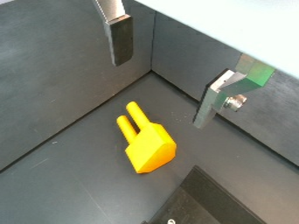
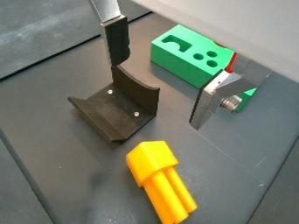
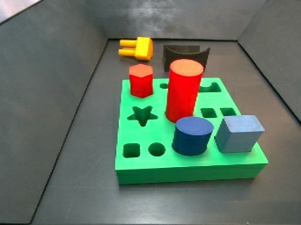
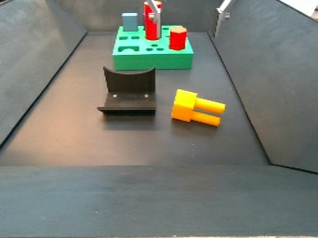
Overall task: Pick up the 3 prong object. Move up. Place the 3 prong object on the fixture. Regrasp the 3 prong object. Move to above the board. Insert the 3 prong object.
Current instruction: Pick up the 3 prong object.
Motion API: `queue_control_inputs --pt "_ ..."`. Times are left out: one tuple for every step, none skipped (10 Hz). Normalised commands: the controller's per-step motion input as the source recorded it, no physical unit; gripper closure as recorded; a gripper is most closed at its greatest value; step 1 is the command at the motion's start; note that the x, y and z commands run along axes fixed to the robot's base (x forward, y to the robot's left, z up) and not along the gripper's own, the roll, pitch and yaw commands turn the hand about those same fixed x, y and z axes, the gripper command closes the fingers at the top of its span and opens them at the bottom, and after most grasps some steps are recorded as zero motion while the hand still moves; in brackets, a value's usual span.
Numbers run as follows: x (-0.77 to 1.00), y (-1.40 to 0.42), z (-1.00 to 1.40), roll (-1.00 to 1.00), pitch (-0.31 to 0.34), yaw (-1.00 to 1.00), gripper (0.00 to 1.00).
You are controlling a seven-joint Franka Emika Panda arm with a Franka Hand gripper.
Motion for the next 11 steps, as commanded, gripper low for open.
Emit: queue_control_inputs --pt "-0.11 0.23 -0.23 -0.09 -0.003 0.07 0.0" --pt "-0.14 0.23 -0.46 0.02 0.109 0.02 0.0" --pt "-0.18 0.25 -0.58 0.0 0.086 0.03 0.0" --pt "-0.13 0.13 -0.65 0.0 0.067 0.15 0.0" --pt "0.0 0.0 -0.48 -0.1 0.006 0.02 0.0" --pt "0.0 0.0 -0.22 -0.11 -0.049 0.0 0.0" --pt "-0.01 0.0 0.0 0.0 0.0 0.07 0.0" --pt "-0.06 0.0 -0.06 0.13 0.0 0.26 0.0" --pt "-0.08 0.0 -0.13 0.16 0.0 0.37 0.0" --pt "-0.01 0.0 -0.12 0.12 0.0 0.38 0.0" --pt "-0.01 0.0 -0.03 0.0 -0.003 0.12 0.0"
